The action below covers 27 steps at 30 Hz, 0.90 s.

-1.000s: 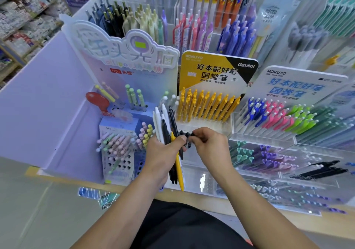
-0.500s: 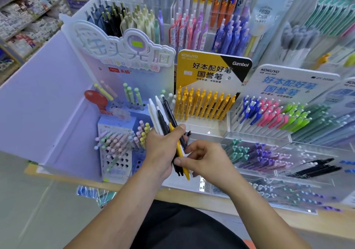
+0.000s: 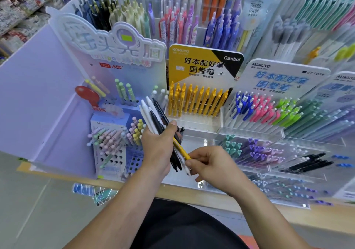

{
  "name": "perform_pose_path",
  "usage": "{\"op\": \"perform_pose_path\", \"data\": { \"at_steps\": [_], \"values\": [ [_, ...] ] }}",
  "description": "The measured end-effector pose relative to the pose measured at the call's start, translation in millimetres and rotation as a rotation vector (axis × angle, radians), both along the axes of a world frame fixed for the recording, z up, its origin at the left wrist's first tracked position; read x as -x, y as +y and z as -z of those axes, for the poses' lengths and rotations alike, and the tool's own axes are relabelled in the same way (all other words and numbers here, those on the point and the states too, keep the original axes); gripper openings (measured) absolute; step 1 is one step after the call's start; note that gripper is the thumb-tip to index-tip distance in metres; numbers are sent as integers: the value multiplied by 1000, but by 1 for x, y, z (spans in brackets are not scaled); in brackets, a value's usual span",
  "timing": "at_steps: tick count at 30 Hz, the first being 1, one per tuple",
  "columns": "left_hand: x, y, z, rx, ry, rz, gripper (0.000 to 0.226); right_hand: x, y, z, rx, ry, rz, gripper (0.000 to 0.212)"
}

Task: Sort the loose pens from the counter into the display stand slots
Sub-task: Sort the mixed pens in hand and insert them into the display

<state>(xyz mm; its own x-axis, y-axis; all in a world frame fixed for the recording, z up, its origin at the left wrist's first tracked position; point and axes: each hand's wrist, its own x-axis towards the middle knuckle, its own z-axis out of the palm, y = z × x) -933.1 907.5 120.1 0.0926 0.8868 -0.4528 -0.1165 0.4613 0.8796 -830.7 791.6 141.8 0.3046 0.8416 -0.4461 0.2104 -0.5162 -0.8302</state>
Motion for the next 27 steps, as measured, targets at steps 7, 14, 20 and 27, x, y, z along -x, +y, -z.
{"op": "perform_pose_path", "data": {
  "at_steps": [7, 14, 20, 27],
  "values": [
    [5, 10, -2, -133, 163, 27, 33, -14, -7, -7, -123, 115, 272, 10],
    [17, 4, -24, -251, 93, 295, 8, -9, 21, -17, -237, 98, 262, 17],
    [32, 24, -39, -309, 43, 401, 5, 9, 48, -27, -278, 133, 259, 37],
    [36, 40, -41, -322, 77, 516, 13, 12, 58, -33, -363, 141, 183, 41]
  ]
}}
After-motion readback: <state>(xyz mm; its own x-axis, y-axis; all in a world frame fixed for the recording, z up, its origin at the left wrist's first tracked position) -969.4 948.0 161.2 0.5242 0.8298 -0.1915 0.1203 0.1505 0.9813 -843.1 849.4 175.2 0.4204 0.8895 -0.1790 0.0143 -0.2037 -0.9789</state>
